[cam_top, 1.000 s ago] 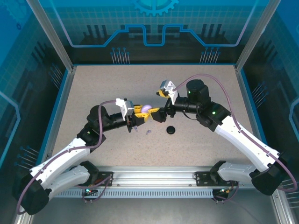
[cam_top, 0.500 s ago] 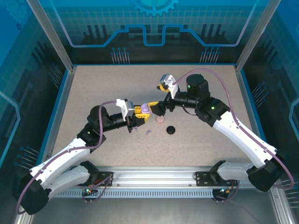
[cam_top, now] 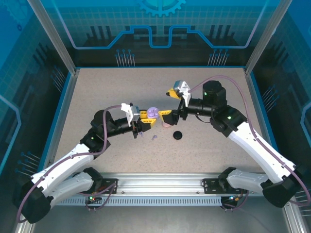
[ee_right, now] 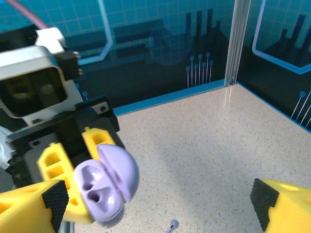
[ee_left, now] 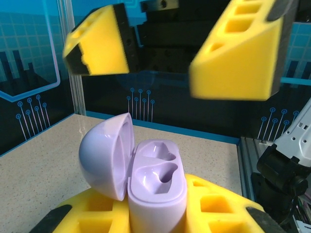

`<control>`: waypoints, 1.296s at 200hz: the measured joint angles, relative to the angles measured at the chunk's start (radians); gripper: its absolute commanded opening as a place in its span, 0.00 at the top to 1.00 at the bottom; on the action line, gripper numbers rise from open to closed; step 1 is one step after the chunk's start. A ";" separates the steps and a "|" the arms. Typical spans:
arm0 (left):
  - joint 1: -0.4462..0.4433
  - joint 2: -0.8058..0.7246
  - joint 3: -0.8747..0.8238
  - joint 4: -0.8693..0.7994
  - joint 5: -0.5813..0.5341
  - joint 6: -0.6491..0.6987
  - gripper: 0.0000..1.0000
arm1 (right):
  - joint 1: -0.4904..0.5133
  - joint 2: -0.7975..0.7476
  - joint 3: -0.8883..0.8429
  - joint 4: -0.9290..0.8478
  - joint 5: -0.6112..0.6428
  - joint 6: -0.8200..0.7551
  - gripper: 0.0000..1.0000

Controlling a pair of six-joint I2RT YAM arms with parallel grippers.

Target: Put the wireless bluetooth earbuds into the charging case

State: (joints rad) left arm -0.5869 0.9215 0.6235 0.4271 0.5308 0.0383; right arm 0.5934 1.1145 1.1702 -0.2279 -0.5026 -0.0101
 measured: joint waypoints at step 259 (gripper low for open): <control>-0.005 -0.291 -0.121 -0.155 -0.124 0.432 1.00 | 0.159 0.497 -0.088 -0.174 0.388 0.657 0.36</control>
State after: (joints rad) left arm -0.5922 0.6308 0.5030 0.2722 0.4068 0.4702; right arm 0.7528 1.6119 1.0824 -0.4023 -0.1146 0.6468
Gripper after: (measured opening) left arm 0.217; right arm 0.653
